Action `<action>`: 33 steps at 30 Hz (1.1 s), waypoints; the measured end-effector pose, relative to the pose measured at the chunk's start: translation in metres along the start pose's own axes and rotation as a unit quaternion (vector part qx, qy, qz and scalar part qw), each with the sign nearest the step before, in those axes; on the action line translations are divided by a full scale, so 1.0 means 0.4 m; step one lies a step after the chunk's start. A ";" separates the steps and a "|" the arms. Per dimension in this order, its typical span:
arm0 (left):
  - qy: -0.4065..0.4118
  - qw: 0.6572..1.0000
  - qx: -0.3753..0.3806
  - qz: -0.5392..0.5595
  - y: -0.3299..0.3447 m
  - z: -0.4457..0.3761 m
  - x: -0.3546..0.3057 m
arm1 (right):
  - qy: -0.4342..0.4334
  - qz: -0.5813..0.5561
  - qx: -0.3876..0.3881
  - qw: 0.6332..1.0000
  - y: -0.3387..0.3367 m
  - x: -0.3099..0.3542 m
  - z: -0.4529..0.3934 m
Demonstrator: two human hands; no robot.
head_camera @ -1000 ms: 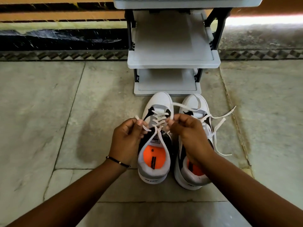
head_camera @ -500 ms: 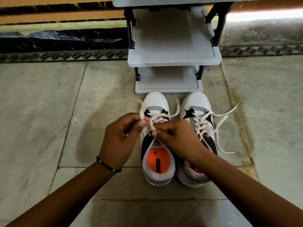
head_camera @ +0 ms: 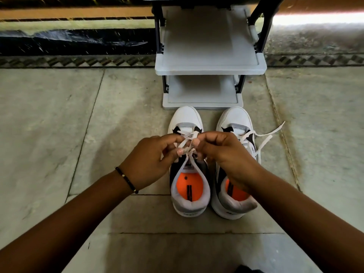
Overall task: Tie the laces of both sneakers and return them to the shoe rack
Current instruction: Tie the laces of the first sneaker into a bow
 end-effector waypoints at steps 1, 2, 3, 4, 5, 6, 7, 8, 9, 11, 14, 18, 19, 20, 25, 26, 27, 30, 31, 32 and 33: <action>0.004 1.000 0.029 0.009 0.011 -0.001 -0.005 | 0.000 0.015 0.009 1.000 -0.001 -0.001 -0.001; 0.009 0.998 0.057 0.022 0.022 0.000 -0.010 | -0.005 0.036 0.022 0.999 0.005 0.000 -0.001; 0.018 0.996 0.077 0.033 0.032 0.002 -0.015 | -0.011 0.062 0.031 0.998 0.013 0.003 0.000; 0.026 0.995 0.092 0.042 0.039 0.005 -0.020 | -0.019 0.091 0.031 0.995 0.018 0.007 0.002; 0.029 0.993 0.107 0.048 0.045 0.008 -0.023 | -0.029 0.110 0.025 0.993 0.021 0.014 0.003; 0.025 0.991 0.122 0.054 0.049 0.010 -0.023 | -0.038 0.119 0.016 0.992 0.019 0.019 0.004; 0.016 0.989 0.138 0.059 0.052 0.011 -0.020 | -0.044 0.120 0.007 0.992 0.016 0.025 0.004; 0.001 0.985 0.157 0.065 0.055 0.012 -0.013 | -0.046 0.112 0.001 0.993 0.012 0.027 0.004; -0.017 0.981 0.180 0.073 0.058 0.015 -0.002 | -0.046 0.098 0.000 0.994 0.008 0.028 0.004; -0.040 0.971 0.217 0.089 0.064 0.017 0.016 | -0.047 0.087 -0.006 0.995 -0.002 0.032 0.003; -0.072 0.959 0.226 0.155 0.065 0.015 0.023 | -0.071 0.151 -0.008 0.986 -0.009 0.043 -0.003; -0.104 0.968 0.178 0.146 0.062 0.005 0.026 | -0.086 0.188 0.005 0.978 0.001 0.059 -0.013; -0.103 0.972 0.168 0.126 0.065 0.005 0.024 | -0.086 0.189 0.007 0.978 0.004 0.061 -0.015; -0.096 0.979 0.155 0.095 0.066 0.004 0.018 | -0.089 0.189 0.008 0.978 0.006 0.061 -0.016; -0.130 0.990 0.048 0.035 0.049 0.003 0.025 | -0.098 0.124 0.005 0.987 0.007 0.058 -0.002; -0.153 0.984 0.037 0.082 0.043 0.004 0.030 | -0.098 0.107 0.002 0.989 0.005 0.057 0.002; -0.176 0.973 0.036 0.145 0.041 0.005 0.030 | -0.097 0.095 -0.001 0.991 0.004 0.058 0.005; -0.244 0.914 0.096 0.310 0.068 0.015 0.017 | -0.095 0.093 -0.008 0.991 0.003 0.060 0.006; -0.267 0.894 0.115 0.342 0.078 0.020 0.018 | -0.097 0.097 -0.012 0.991 0.002 0.063 0.004; -0.282 0.877 0.127 0.368 0.083 0.025 0.018 | -0.100 0.100 -0.017 0.990 0.001 0.065 0.002; -0.290 0.861 0.137 0.396 0.085 0.027 0.018 | -0.105 0.102 -0.022 0.989 -0.001 0.069 0.001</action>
Point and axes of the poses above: each hand's wrist, its own z-axis away from the middle knuckle, its own y-axis out of the palm, x = y × z, the point moved 8 cm from there along -z, towards the middle knuckle, and after that the axes turned 10 degrees about -z, right-handed, at the moved point
